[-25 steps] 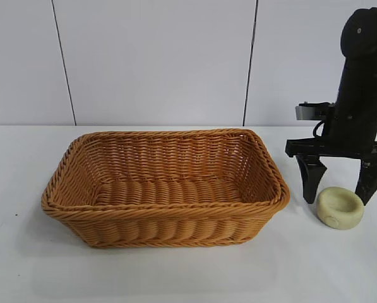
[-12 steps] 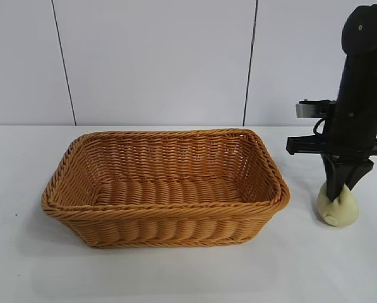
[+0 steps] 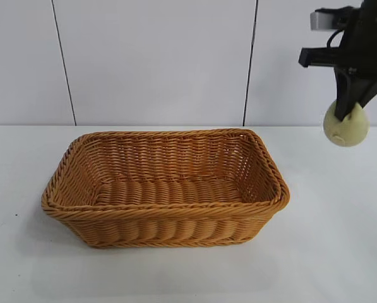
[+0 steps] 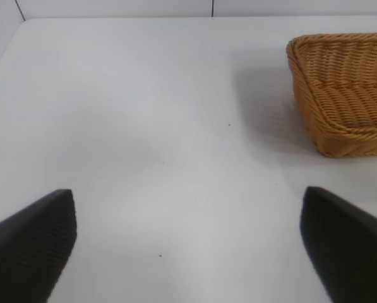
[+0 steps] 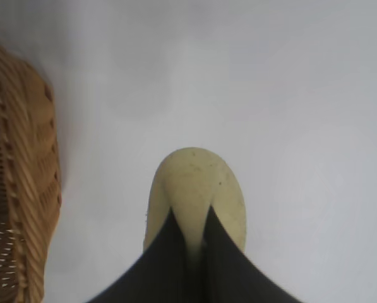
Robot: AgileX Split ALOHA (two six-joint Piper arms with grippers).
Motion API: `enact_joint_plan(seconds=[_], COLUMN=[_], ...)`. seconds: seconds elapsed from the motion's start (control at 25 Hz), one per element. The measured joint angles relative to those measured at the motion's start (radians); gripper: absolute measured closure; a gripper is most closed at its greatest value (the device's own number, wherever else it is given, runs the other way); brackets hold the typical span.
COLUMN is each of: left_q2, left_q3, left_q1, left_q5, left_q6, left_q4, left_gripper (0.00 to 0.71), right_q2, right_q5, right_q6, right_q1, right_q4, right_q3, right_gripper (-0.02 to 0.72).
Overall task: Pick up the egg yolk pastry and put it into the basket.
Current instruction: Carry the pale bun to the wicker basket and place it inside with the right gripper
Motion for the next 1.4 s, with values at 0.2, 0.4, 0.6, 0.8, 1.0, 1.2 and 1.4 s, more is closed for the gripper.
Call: enact_joint_plan(seconds=[0.2, 0.4, 0.6, 0.8, 1.0, 1.2, 1.4], left_q2=[0.000, 0.000, 0.000, 0.000, 0.000, 0.000, 0.000], left_q3=[0.000, 0.000, 0.000, 0.000, 0.000, 0.000, 0.000], left_q1=[0.000, 0.000, 0.000, 0.000, 0.000, 0.000, 0.000], left_q5=[0.000, 0.000, 0.000, 0.000, 0.000, -0.001, -0.001], left_q6=[0.000, 0.000, 0.000, 0.000, 0.000, 0.000, 0.000], left_q4=[0.000, 0.000, 0.000, 0.000, 0.000, 0.000, 0.000], left_gripper=[0.018, 0.018, 0.018, 0.018, 0.018, 0.018, 0.018], right_q2=[-0.005, -0.005, -0.005, -0.005, 0.010, 0.074, 0.160], right_q5=[0.011, 0.011, 0.006, -0.061, -0.130, -0.212, -0.249], right_q6=[0.000, 0.002, 0.025, 0.065, 0.094, 0.110, 0.120], right_q1=[0.052, 0.170, 0.306, 0.422, 0.504, 0.538, 0.538], right_q4=[-0.006, -0.004, -0.003, -0.001, 0.000, 0.001, 0.000], right_q3=[-0.056, -0.075, -0.075, -0.075, -0.076, -0.077, -0.077], right_gripper=[0.704, 0.704, 0.704, 0.705, 0.705, 0.706, 0.707])
